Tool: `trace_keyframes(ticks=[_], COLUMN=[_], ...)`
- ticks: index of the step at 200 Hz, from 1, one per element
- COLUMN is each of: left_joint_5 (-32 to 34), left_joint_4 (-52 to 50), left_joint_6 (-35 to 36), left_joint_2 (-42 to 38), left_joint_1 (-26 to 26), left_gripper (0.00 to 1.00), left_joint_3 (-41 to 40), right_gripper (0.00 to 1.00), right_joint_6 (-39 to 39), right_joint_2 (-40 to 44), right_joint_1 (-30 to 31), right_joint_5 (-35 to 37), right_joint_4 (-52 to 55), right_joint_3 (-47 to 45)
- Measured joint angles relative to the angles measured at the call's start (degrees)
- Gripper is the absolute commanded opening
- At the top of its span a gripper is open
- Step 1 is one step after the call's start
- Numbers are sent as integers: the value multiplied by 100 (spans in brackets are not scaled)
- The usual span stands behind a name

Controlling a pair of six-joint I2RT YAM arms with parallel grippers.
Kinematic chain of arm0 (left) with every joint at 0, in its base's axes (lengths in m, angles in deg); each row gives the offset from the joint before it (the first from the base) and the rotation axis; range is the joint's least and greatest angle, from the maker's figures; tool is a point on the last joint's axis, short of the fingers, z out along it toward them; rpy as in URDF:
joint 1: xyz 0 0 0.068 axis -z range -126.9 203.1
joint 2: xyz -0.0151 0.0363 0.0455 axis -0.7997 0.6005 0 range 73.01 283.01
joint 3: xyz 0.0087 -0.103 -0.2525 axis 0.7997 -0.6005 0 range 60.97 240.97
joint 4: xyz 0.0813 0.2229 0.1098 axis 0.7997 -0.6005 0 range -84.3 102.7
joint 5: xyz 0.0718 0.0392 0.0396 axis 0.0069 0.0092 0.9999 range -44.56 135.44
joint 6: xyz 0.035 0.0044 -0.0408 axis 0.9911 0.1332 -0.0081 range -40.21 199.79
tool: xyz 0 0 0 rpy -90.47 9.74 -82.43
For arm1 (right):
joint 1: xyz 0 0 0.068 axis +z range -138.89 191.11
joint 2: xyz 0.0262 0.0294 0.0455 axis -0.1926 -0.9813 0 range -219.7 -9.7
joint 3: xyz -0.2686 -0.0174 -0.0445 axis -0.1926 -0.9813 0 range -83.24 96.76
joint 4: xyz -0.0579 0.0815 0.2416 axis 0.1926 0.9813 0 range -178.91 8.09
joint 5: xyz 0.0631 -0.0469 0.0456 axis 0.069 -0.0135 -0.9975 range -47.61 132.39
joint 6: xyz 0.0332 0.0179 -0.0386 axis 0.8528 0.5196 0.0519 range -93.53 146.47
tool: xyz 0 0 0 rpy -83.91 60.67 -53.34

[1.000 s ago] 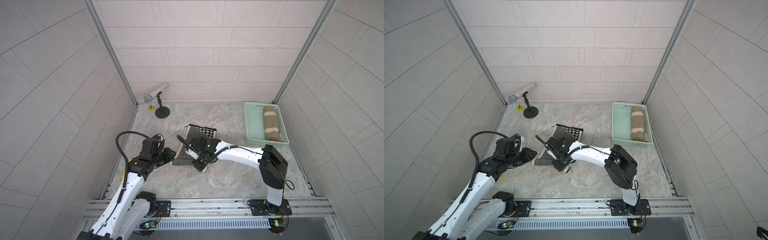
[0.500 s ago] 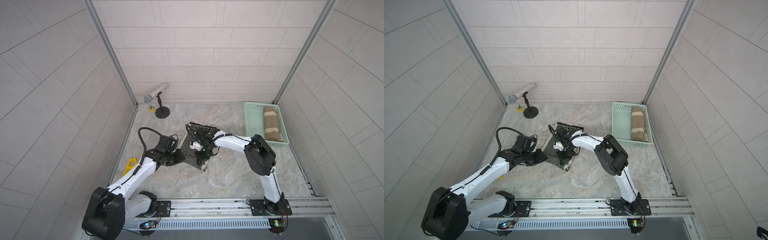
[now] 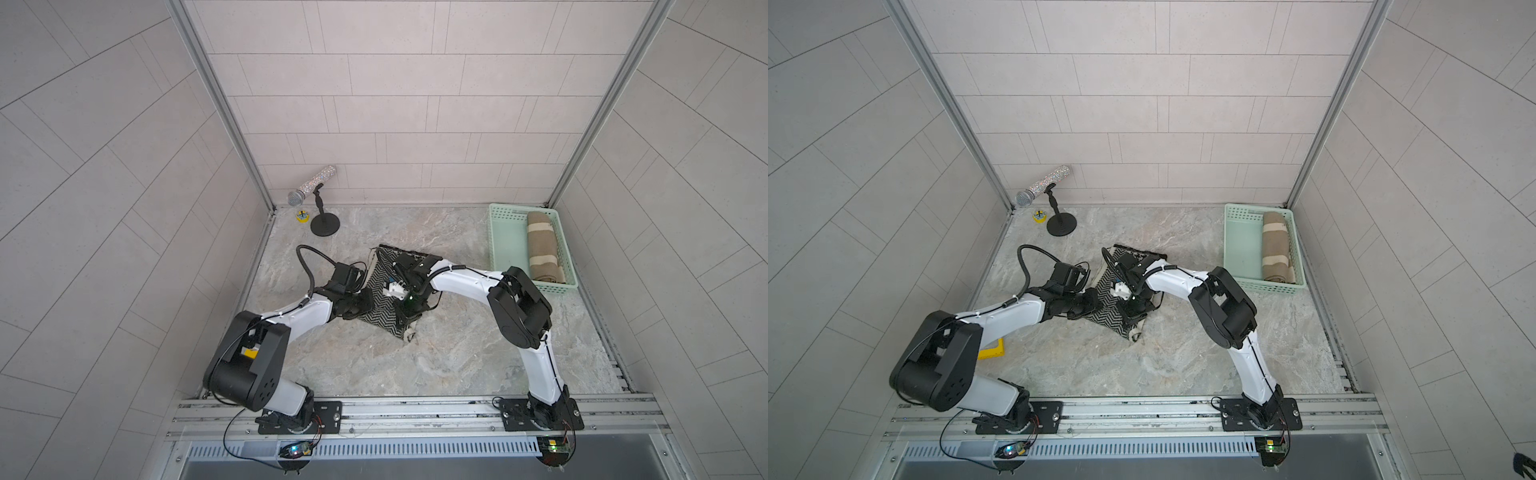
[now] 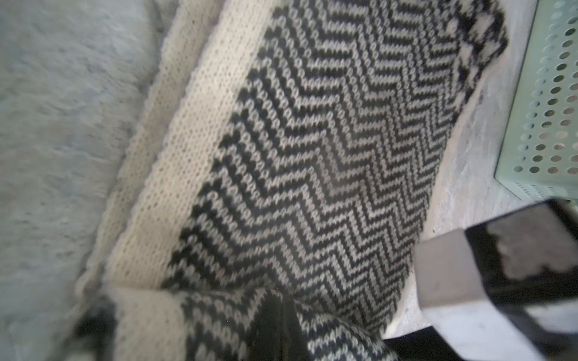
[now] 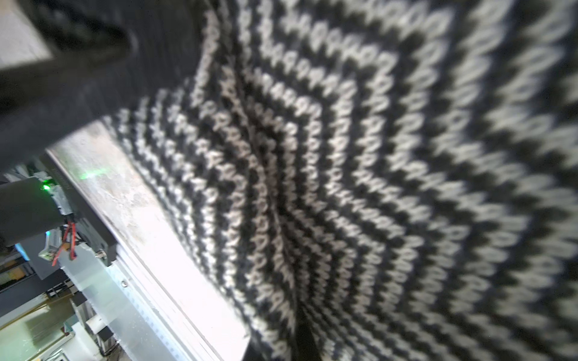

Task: Roll up the scarf and place it into the basket
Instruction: Roll the scarf at the center of the board.

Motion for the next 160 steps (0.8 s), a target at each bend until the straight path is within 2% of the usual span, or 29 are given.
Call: trace_keyframes(ticks=[38, 61, 96, 117, 144, 160], left_joint_5=[-11, -57, -192, -260, -317, -374], left_joint_4=[356, 619, 938, 1045, 1097, 1115], left_joint_6=[-9, -15, -22, -22, -24, -22], left_joint_2=[328, 509, 667, 719, 754, 767], left_joint_1=[-57, -83, -96, -96, -96, -96], left_gripper=[0, 0, 0, 0, 0, 0], left_joint_3=[-15, -24, -24, -24, -24, -24], right_gripper=[35, 35, 34, 36, 51, 55], right_joint_6=[66, 83, 136, 153, 111, -31], right_joint_2=[660, 1091, 1198, 1438, 2208, 2721], right_joint_1=[2, 0, 2, 74, 496, 951], right_joint_5=[719, 1014, 1346, 1700, 2616, 3200], right_joint_4=[-190, -372, -721, -791, -835, -992], right_joint_3=[-560, -1012, -1694, -1919, -2149, -2238])
